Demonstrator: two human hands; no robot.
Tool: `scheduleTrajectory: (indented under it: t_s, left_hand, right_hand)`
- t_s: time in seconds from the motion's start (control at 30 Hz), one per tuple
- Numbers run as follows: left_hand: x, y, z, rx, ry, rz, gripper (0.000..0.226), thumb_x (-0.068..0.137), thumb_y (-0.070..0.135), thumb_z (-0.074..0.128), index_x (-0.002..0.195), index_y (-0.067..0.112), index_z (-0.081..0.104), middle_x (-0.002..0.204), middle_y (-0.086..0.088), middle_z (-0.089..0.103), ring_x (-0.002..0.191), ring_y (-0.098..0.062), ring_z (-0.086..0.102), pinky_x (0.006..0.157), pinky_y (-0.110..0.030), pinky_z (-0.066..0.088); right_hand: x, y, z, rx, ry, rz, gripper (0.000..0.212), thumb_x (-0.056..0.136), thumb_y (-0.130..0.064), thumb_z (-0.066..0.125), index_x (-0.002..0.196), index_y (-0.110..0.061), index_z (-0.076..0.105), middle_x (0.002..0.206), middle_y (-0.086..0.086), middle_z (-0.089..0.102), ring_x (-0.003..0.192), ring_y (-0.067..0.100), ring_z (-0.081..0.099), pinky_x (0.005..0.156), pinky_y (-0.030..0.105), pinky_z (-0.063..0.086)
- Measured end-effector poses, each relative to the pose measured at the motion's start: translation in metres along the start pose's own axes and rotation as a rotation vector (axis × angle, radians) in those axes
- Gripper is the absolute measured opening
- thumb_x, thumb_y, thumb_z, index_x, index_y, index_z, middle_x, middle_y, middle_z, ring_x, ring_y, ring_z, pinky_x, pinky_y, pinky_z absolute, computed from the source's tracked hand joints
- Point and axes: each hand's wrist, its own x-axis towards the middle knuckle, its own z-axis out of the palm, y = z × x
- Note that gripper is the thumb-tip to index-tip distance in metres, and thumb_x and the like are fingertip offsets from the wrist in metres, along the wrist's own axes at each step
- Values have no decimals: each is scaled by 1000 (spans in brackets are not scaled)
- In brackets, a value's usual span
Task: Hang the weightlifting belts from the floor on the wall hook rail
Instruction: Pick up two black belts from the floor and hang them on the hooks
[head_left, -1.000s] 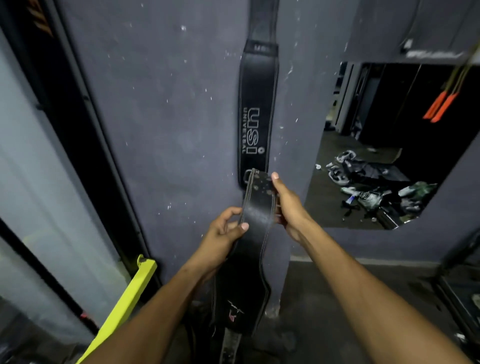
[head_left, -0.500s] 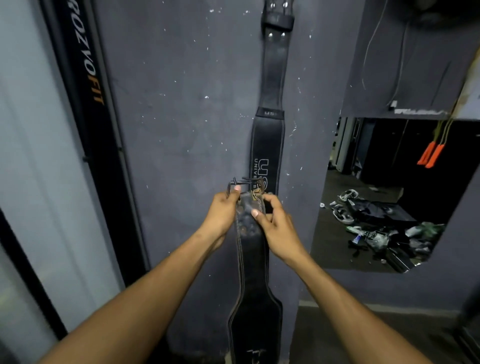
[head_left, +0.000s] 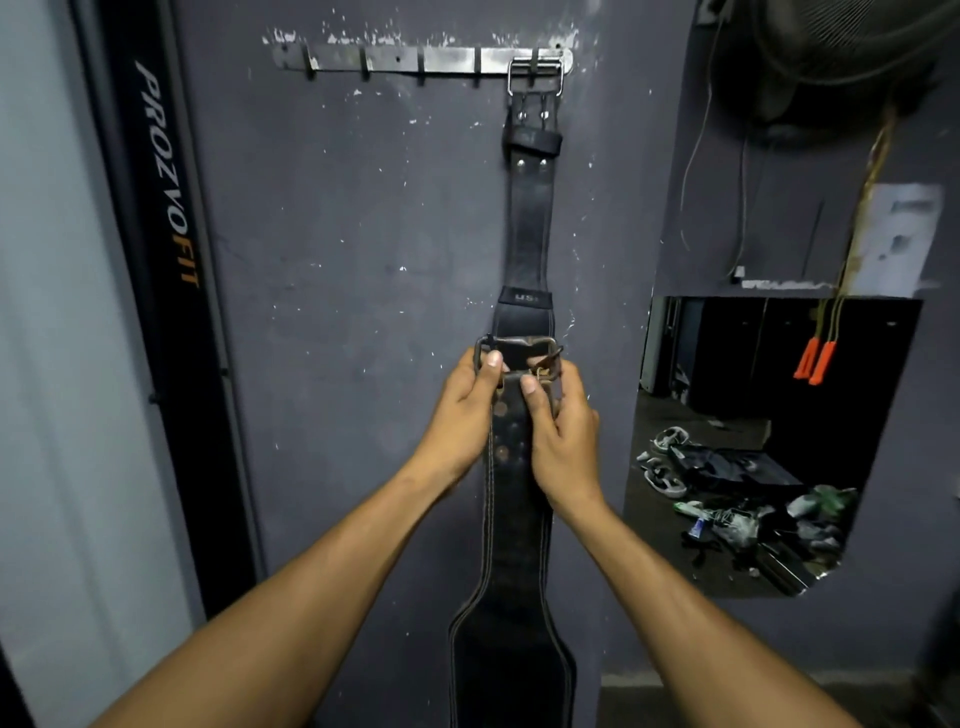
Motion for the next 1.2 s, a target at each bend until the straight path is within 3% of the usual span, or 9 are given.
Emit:
scheduleTrajectory:
  t_s: [0.17, 0.3, 0.4, 0.53, 0.67, 0.83, 1.0, 1.1, 1.2]
  left_hand:
    - [8, 5, -1, -12, 37, 60, 26, 112, 19, 41, 94, 21, 60, 82, 8, 73, 80, -9, 68, 80, -34, 57]
    - [13, 1, -6, -64, 74, 48, 23, 111, 23, 44, 103, 16, 64, 98, -5, 77, 97, -27, 73, 93, -48, 56]
    - [17, -1, -11, -74, 87, 24, 28, 110, 25, 46, 97, 28, 71, 101, -8, 79, 98, -25, 76, 88, -42, 59]
    - [23, -9, -17, -76, 81, 19, 21, 110, 24, 46, 106, 16, 66, 115, -25, 73, 105, -35, 72, 95, -51, 56]
    - [4, -35, -31, -75, -104, -1, 28, 110, 23, 45, 134, 21, 57, 134, 0, 68, 128, -12, 63, 110, -29, 49]
    - [-12, -67, -44, 97, -117, -99, 47, 105, 33, 53, 107, -13, 63, 94, -38, 70, 88, -52, 71, 90, -74, 51]
    - [-9, -77, -66, 79, -285, -164, 37, 97, 41, 64, 107, 7, 74, 106, -8, 79, 98, -17, 74, 94, -37, 60]
    - [-26, -109, -77, 82, -289, -221, 72, 81, 65, 74, 97, -5, 70, 94, -11, 74, 89, -22, 69, 84, -40, 55]
    - [-36, -130, -82, 21, -288, -268, 44, 84, 54, 76, 97, 11, 78, 96, -4, 79, 89, -18, 75, 82, -33, 60]
  right_hand:
    - [29, -8, 10, 67, 57, 44, 38, 108, -38, 50, 97, -4, 62, 89, 25, 69, 78, 23, 63, 77, 57, 54]
    - [31, -7, 20, 88, -30, 58, 28, 106, -41, 51, 106, -16, 65, 98, 4, 75, 89, 15, 71, 83, 37, 56]
    - [24, -2, 30, 76, -42, 79, 29, 99, -52, 55, 112, -26, 62, 104, -14, 75, 98, 3, 72, 85, 20, 54]
    - [21, 1, 38, 63, 44, 58, 20, 101, -44, 58, 106, -25, 64, 97, -7, 76, 89, 10, 74, 81, 35, 59]
    - [36, -3, 46, 49, 117, 53, 18, 100, -39, 61, 101, -22, 64, 86, -7, 75, 79, 11, 71, 77, 41, 59]
    - [57, -6, 55, -9, 145, 65, 28, 96, -48, 57, 101, -22, 65, 84, -10, 71, 78, 7, 66, 82, 45, 57]
    - [76, -17, 63, -52, 128, 27, 27, 96, -47, 59, 99, -21, 65, 78, -14, 69, 72, 1, 63, 76, 37, 55]
    - [88, -23, 64, -76, 115, 27, 22, 99, -38, 60, 103, -17, 67, 83, -11, 71, 77, 7, 67, 79, 39, 57]
    - [91, -25, 64, -120, 127, 27, 21, 102, -33, 60, 108, -14, 68, 89, -4, 72, 84, 17, 69, 86, 46, 58]
